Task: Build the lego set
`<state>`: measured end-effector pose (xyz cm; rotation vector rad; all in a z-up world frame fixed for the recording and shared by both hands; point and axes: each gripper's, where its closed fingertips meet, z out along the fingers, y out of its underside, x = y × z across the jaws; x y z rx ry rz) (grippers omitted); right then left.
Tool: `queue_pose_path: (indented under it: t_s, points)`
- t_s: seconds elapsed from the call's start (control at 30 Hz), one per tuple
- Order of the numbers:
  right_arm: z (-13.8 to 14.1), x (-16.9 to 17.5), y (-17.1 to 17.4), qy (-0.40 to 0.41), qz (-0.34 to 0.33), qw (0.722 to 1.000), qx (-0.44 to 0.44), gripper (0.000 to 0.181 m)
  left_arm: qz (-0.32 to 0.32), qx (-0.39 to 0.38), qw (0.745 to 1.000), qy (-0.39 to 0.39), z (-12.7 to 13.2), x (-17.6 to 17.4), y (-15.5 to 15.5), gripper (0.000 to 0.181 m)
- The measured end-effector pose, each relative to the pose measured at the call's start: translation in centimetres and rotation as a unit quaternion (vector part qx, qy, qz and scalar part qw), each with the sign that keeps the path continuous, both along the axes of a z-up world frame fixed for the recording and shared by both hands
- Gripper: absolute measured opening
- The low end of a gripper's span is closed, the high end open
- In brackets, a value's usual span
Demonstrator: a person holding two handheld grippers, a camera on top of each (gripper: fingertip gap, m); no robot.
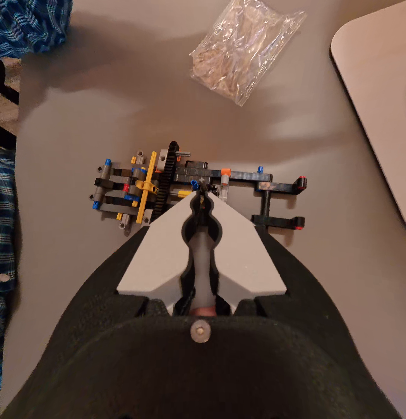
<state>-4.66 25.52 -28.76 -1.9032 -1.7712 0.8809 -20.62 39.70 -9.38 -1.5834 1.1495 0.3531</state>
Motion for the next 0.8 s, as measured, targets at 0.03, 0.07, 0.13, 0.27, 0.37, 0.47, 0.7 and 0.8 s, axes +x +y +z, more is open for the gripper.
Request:
queue_pose_path:
  t_s: [0.03,0.07,0.13,0.27,0.37,0.47,0.7,0.8]
  points:
    - [-0.1,-0.2,0.1,0.0,-0.002,1.0,0.005,0.0,0.0,0.0,1.0,0.0,0.0,0.0,0.0,0.072]
    - [-0.2,-0.4,0.2,-0.001,-0.002,1.0,0.007,0.0,0.001,0.0,1.0,-0.001,0.0,-0.1,0.0,0.072]
    - [-0.4,-0.6,0.2,-0.005,-0.002,1.0,0.014,0.001,0.003,0.001,1.0,-0.003,0.1,-0.3,0.1,0.072]
    - [-0.4,-0.8,0.4,-0.005,-0.008,1.0,0.024,0.006,0.014,0.0,1.0,-0.007,-0.1,-1.3,0.4,0.072]
    - [1.0,-1.0,1.0,0.017,-0.021,0.999,0.039,0.01,0.028,-0.004,1.0,-0.007,-0.3,-2.3,0.8,0.072]
    - [2.4,-1.3,1.5,0.036,-0.027,0.997,0.061,0.012,0.032,-0.01,0.999,-0.012,-0.6,-3.0,0.9,0.072]
    - [3.2,-1.7,1.6,0.043,-0.026,0.995,0.083,0.013,0.049,-0.043,0.998,0.007,-3.1,-4.8,1.8,0.07]
    - [3.1,-1.7,1.4,0.045,-0.027,0.995,0.081,0.013,0.05,-0.05,0.997,0.009,-3.7,-5.0,2.0,0.067]
